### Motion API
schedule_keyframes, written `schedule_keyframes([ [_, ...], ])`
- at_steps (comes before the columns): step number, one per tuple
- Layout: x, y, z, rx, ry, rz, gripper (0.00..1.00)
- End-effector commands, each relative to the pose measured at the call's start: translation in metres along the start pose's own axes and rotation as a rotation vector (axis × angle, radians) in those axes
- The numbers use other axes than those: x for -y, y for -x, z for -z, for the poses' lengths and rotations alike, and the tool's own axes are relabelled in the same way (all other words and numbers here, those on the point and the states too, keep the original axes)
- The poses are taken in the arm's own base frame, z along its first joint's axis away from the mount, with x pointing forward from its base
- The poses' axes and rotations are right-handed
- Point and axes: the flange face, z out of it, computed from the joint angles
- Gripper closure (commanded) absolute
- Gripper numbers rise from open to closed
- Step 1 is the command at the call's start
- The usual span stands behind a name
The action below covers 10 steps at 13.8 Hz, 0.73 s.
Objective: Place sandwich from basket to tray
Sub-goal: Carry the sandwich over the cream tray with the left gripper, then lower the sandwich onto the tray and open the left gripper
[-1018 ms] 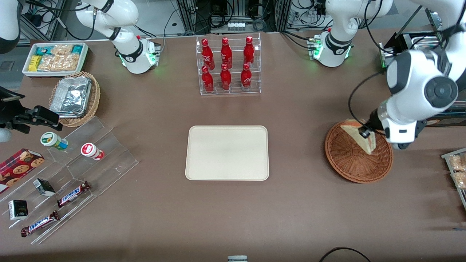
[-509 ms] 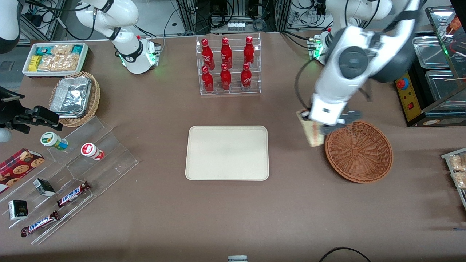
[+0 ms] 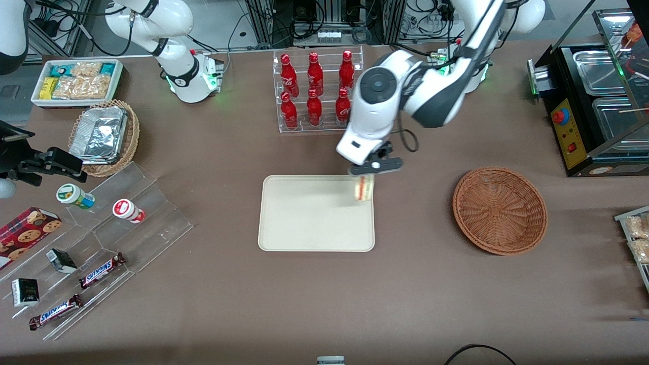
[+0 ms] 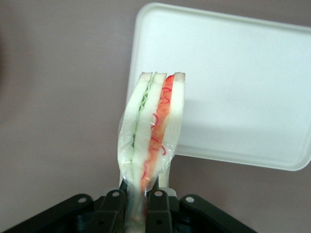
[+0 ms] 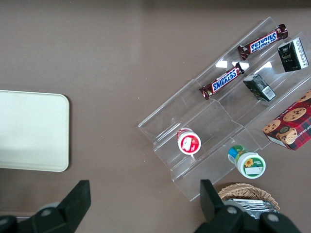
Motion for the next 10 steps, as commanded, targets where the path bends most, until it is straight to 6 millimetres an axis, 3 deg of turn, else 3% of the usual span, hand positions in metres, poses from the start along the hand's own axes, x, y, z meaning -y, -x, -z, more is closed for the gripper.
schedule_keyframes([
  [1,-0.021,-0.009,-0.049,-0.004,-0.006,-0.015,0.96],
  [3,-0.029,-0.009,-0.066,-0.012,-0.018,-0.026,0.96],
  [6,-0.041,-0.026,-0.103,-0.017,-0.018,-0.027,0.96],
  [10,-0.041,-0.033,-0.124,-0.032,-0.054,-0.030,0.94],
])
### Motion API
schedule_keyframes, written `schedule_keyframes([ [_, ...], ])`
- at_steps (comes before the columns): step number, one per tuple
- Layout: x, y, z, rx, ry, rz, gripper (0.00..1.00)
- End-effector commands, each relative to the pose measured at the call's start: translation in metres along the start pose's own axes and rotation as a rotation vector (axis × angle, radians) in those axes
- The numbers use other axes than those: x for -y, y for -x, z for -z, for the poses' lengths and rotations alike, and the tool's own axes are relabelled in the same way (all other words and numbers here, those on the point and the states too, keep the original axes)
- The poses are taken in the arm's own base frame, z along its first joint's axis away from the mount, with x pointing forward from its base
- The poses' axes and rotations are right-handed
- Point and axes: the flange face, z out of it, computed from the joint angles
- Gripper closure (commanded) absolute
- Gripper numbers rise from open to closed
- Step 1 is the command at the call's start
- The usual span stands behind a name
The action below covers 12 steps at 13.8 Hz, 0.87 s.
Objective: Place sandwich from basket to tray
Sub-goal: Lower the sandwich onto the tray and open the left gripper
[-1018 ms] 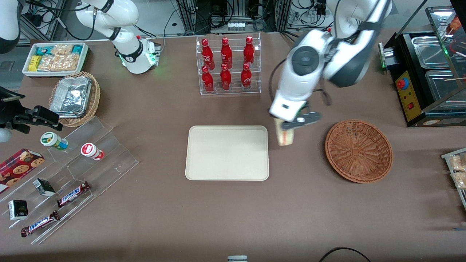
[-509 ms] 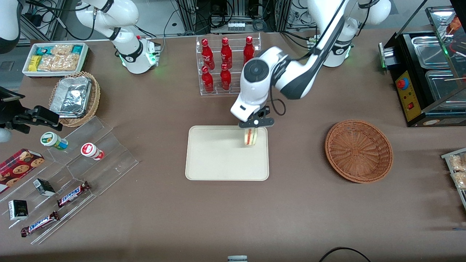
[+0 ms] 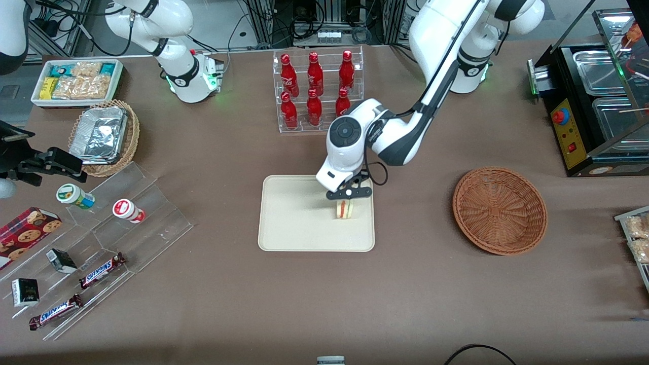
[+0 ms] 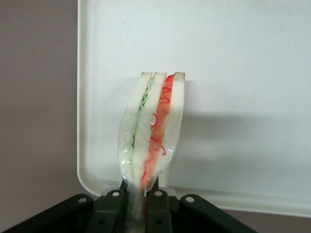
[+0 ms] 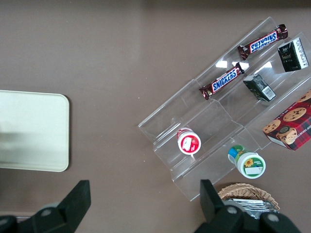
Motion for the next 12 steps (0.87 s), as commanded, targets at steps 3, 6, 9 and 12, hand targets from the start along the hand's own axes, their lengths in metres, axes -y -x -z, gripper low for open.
schedule_keyframes([
  [3,-0.006,-0.006,-0.011,-0.024,-0.012,0.011,0.71],
  [6,-0.005,-0.009,-0.014,-0.023,-0.015,0.010,0.11],
  [9,-0.001,-0.009,0.001,-0.026,-0.020,0.018,0.00],
  [12,0.022,-0.014,0.062,-0.027,-0.046,0.154,0.00],
])
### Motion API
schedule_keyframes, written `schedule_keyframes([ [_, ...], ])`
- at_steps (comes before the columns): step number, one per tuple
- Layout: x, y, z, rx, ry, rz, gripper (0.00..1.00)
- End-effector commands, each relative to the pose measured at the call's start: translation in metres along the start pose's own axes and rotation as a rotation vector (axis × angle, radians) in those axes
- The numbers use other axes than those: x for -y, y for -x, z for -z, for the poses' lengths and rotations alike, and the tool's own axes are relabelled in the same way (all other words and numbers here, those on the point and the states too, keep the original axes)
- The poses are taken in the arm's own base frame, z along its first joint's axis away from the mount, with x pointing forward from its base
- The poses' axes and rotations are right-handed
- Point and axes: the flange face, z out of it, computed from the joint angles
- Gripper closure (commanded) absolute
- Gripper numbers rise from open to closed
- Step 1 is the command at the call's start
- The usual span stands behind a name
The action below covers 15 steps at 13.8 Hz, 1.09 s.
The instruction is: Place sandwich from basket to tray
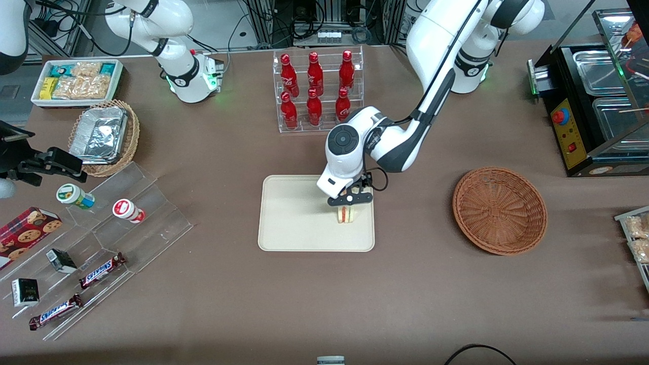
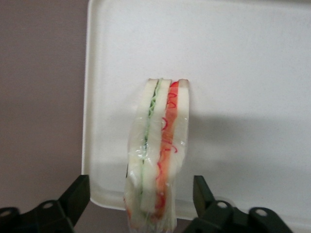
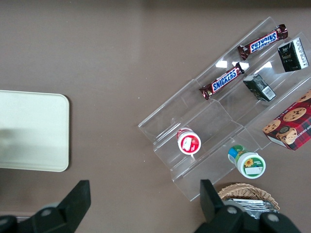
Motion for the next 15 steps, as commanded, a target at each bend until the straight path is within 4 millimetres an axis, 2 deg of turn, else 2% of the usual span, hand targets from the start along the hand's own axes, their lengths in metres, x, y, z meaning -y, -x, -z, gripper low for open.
schedule_keyframes([
  [1,0.029,-0.006,0.074,-0.026,-0.021,0.109,0.00],
  [3,0.044,-0.008,0.114,-0.043,-0.009,0.133,0.00],
  [6,0.080,-0.009,0.173,-0.048,-0.022,0.182,0.00],
  [7,0.098,-0.005,0.199,-0.042,-0.038,0.199,0.00],
  [9,0.147,-0.008,0.248,-0.042,-0.045,0.250,0.00],
  [11,0.190,-0.012,0.288,-0.051,-0.028,0.245,0.00],
  [13,0.233,-0.011,0.315,-0.029,-0.032,0.207,0.00],
  [15,0.273,-0.014,0.332,-0.008,-0.031,0.176,0.00],
])
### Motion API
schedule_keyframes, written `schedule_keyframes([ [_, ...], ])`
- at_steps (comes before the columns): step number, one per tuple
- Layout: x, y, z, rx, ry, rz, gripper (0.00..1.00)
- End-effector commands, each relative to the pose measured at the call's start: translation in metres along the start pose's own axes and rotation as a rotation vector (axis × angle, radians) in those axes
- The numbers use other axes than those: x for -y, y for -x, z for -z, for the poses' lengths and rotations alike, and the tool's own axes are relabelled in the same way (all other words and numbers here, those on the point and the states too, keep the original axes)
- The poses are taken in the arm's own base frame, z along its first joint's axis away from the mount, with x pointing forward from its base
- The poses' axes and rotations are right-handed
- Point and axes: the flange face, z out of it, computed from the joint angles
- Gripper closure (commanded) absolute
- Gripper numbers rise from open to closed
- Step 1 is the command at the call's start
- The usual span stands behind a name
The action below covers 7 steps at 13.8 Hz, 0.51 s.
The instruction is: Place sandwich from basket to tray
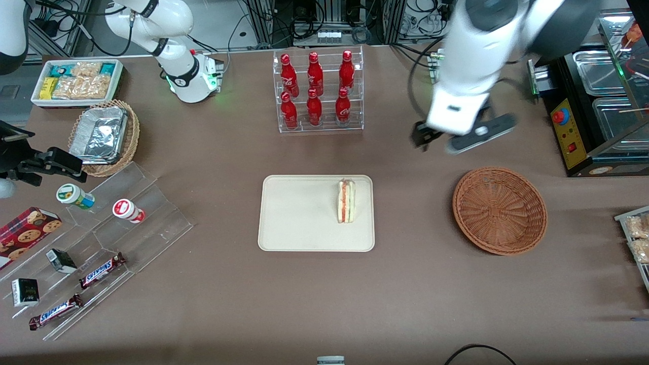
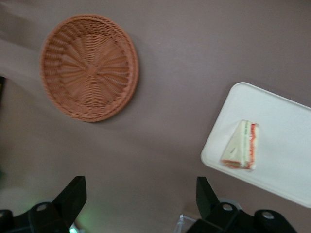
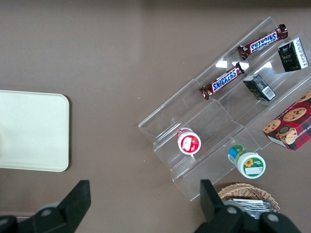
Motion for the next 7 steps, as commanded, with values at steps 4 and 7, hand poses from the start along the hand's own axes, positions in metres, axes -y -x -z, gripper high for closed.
schedule_keyframes([
  [4,0.114,-0.034,0.024,0.054,0.030,-0.077,0.00],
  [7,0.182,-0.062,0.024,0.097,0.098,-0.126,0.00],
])
